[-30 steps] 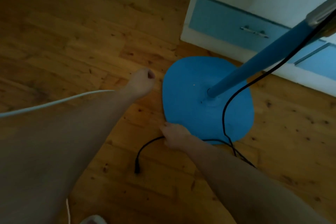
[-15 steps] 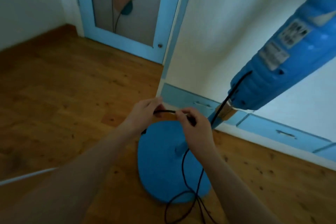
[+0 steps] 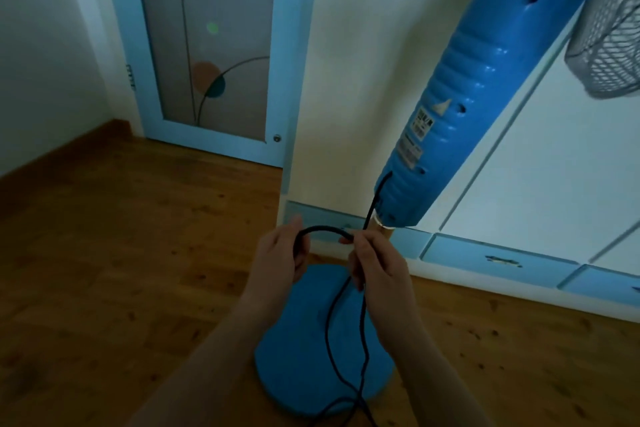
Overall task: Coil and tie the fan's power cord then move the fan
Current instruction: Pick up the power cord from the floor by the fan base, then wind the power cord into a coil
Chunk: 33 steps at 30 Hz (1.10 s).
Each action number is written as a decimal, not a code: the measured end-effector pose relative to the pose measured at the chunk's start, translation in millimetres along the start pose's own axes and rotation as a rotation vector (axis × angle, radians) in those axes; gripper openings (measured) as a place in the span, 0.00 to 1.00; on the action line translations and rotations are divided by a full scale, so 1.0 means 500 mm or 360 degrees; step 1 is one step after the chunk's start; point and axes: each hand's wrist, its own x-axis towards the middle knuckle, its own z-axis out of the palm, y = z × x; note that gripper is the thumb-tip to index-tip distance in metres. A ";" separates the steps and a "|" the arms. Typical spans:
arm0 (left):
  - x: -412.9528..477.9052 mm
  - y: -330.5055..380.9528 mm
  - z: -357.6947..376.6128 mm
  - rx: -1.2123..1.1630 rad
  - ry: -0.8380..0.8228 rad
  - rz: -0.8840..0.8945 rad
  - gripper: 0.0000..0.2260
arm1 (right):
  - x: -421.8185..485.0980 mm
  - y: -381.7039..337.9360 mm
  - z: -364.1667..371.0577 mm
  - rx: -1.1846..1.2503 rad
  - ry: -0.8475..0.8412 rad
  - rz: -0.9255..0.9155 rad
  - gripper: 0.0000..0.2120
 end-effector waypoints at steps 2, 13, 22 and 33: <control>0.012 -0.014 0.006 0.0029 -0.0051 -0.0013 0.23 | 0.021 0.003 -0.002 -0.0052 -0.0065 0.0000 0.12; 0.092 -0.030 0.041 0.0070 -0.0024 0.0289 0.18 | 0.134 0.009 0.020 0.0599 0.0011 0.0141 0.18; 0.055 0.018 0.024 0.1253 -0.0036 0.0836 0.11 | 0.096 -0.031 -0.048 0.0084 0.0148 -0.0277 0.05; 0.039 0.068 0.022 0.0922 0.0019 0.0386 0.15 | 0.071 -0.045 -0.069 -0.0417 -0.0048 -0.0211 0.05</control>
